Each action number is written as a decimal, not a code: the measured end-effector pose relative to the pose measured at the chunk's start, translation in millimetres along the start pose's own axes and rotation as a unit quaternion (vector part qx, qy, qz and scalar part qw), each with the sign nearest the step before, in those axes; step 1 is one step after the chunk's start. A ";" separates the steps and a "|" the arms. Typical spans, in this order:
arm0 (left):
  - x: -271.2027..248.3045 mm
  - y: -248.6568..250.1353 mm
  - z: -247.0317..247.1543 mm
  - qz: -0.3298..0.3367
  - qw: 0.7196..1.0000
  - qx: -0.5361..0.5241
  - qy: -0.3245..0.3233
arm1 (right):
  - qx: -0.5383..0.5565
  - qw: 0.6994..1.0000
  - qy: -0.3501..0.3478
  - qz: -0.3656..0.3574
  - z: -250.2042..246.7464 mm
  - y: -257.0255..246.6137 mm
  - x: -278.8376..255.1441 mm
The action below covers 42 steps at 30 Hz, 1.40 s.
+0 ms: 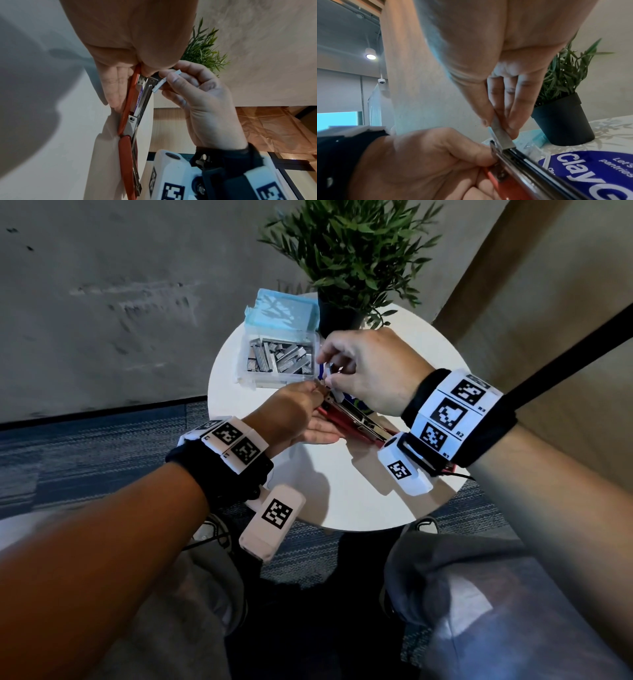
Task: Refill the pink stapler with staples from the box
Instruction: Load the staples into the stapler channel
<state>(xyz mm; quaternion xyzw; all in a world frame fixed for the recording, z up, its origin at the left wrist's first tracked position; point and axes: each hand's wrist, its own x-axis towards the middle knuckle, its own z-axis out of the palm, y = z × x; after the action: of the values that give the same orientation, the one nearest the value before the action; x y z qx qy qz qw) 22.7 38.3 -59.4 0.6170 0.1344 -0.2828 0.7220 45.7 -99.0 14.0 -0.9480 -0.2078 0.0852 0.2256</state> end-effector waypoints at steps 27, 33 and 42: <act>4.2 -0.7 -3.0 0.004 1.000 -0.013 0.003 | -0.021 1.000 0.004 -0.011 -1.0 -4.2 -3.5; 2.7 0.7 -0.6 -0.001 1.000 -0.015 0.008 | -0.021 1.000 0.004 -0.009 0.4 -2.1 -3.2; 0.4 3.6 0.9 -0.012 0.999 -0.010 0.033 | -0.029 0.999 -0.002 -0.019 4.3 1.2 -2.8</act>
<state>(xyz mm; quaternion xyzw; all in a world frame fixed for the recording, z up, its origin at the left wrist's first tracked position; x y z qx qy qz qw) 24.9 37.5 -56.5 0.6169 0.1685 -0.2698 0.7199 42.6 -99.5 9.7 -0.9498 -0.2287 0.0770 0.1989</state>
